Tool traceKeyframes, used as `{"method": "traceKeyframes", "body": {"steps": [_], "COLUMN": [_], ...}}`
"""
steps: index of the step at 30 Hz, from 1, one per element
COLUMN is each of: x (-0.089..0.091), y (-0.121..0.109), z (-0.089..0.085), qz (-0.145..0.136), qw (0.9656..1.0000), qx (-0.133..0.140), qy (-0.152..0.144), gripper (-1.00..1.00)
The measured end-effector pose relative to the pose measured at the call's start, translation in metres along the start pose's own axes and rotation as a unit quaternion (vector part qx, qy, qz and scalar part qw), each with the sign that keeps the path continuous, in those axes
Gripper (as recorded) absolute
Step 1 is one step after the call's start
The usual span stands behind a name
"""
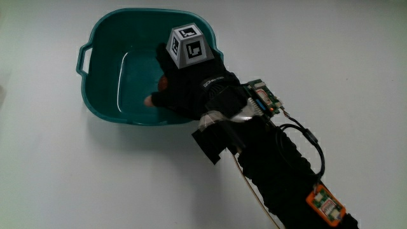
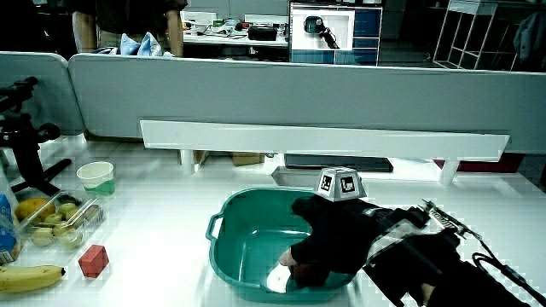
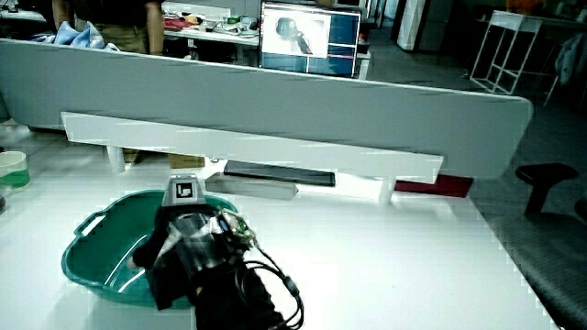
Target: Place apple into plate
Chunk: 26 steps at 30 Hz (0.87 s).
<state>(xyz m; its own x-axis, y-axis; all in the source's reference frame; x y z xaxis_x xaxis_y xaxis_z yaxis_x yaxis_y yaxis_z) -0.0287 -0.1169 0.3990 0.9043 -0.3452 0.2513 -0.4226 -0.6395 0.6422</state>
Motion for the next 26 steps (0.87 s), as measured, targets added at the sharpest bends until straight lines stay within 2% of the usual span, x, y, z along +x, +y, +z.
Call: {"method": "traceKeyframes", "body": {"steps": [2,3,4,5,6,7,10,11,12,14,17,18,19,20,21,22,23,24,25,26], "x": [-0.008,-0.015,-0.022,-0.030,-0.039,-0.045,-0.073,-0.083,-0.091,-0.107,-0.122,-0.126,-0.129,-0.133,-0.136,-0.138,-0.141,-0.143,-0.146,-0.148], "y": [-0.017,-0.028,-0.040,-0.053,-0.061,-0.057,-0.083,-0.091,-0.099,-0.116,-0.126,-0.140,-0.140,-0.140,-0.136,-0.151,-0.153,-0.158,-0.159,-0.166], "z": [0.013,0.020,0.027,0.034,0.036,0.028,0.027,0.027,0.026,0.026,0.016,0.025,0.021,0.015,0.005,0.017,0.016,0.018,0.015,0.019], "qz": [0.022,0.043,0.070,0.107,0.121,0.144,0.174,0.185,0.208,0.219,0.249,0.256,0.265,0.262,0.265,0.283,0.292,0.291,0.295,0.307], "qw": [0.9991,0.9975,0.9949,0.9889,0.9870,0.9858,0.9805,0.9781,0.9741,0.9701,0.9639,0.9604,0.9597,0.9604,0.9608,0.9535,0.9525,0.9509,0.9509,0.9463], "qx": [0.029,0.052,0.064,0.082,0.095,0.070,0.089,0.096,0.089,0.101,0.091,0.106,0.089,0.087,0.067,0.098,0.083,0.100,0.084,0.098], "qy": [0.022,0.022,0.034,0.062,0.048,0.053,0.011,-0.003,0.004,-0.027,-0.029,-0.027,-0.026,-0.034,-0.045,-0.033,-0.023,-0.032,-0.041,-0.029], "gripper": [-0.77,-0.85,-0.92,-1.00,-1.00,-1.00,-1.00,-1.00,-1.00,-1.00,-1.00,-1.00,-1.00,-1.00,-1.00,-1.00,-1.00,-1.00,-1.00,-1.00]}}
